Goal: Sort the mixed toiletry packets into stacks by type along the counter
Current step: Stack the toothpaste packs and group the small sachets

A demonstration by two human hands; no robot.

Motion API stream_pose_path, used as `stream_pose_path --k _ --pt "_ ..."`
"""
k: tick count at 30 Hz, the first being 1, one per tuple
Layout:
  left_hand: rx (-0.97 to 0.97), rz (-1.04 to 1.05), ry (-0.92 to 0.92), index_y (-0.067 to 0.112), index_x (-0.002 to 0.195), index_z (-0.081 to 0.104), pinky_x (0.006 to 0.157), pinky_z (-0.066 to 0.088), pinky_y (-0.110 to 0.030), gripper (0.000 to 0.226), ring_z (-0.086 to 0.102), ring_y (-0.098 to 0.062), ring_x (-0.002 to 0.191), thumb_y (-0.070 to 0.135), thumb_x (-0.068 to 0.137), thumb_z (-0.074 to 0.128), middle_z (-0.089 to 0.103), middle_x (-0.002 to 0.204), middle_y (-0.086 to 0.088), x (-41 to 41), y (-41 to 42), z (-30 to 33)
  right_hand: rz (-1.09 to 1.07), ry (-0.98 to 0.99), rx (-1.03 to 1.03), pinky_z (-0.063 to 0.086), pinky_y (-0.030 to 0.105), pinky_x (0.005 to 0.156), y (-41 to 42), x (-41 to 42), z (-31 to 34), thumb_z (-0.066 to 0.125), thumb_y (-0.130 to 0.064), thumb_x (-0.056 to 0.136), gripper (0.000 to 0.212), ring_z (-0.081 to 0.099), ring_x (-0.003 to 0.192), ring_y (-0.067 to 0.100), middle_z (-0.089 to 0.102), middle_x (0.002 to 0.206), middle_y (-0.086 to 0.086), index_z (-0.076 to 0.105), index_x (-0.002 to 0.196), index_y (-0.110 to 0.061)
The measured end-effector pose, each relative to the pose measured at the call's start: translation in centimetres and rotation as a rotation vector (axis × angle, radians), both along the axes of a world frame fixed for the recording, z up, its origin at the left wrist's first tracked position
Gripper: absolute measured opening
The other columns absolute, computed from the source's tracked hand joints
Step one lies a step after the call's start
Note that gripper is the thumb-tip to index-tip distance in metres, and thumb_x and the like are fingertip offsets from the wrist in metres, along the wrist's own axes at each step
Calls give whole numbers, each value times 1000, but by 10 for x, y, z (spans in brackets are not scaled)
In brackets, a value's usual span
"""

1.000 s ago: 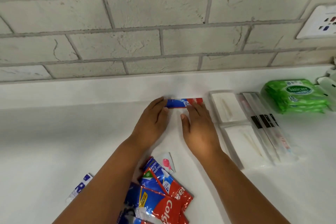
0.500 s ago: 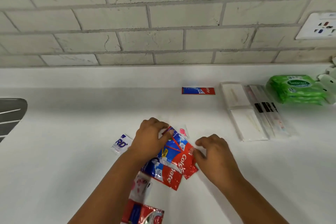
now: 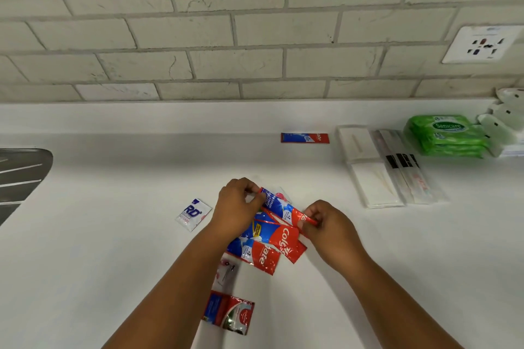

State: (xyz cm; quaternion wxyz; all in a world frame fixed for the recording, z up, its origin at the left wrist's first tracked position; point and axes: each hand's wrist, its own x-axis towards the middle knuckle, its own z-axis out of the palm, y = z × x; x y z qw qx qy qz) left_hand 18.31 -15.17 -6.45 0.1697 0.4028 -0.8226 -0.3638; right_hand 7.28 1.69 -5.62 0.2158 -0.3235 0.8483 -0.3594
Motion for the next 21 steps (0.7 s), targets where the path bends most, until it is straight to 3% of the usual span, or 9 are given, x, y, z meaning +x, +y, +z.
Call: stream_pose_path --k 5,11,15,21 --pt "181 10 94 19 98 57 69 54 -21 17 65 -9 90 33 91 62 64 99 8 -3 -3 12 -56 -129 -93 43 17 57 -4 -13 5 67 -30 86 19 64 82 10 67 89 -3 57 92 -16" --pt "280 -6 228 13 97 61 59 48 -17 14 63 -10 82 25 90 64 66 93 0 -30 -24 27 -187 -112 -227 50 20 63 -30 -55 15 72 -22 84 17 63 88 13 65 95 1 59 94 -18" --pt "317 28 282 10 92 61 70 56 -30 11 65 -16 79 20 89 66 68 89 -3 -67 -43 38 -207 47 -324 41 13 60 -58 -93 32 71 -13 83 16 60 81 13 62 89 -2 58 92 -15" --pt "353 122 351 12 85 62 77 59 -35 7 69 -20 76 13 86 69 71 89 -10 -131 -72 33 -217 216 -224 37 12 56 -105 -153 30 65 -15 85 7 58 82 12 64 96 3 59 88 -16"
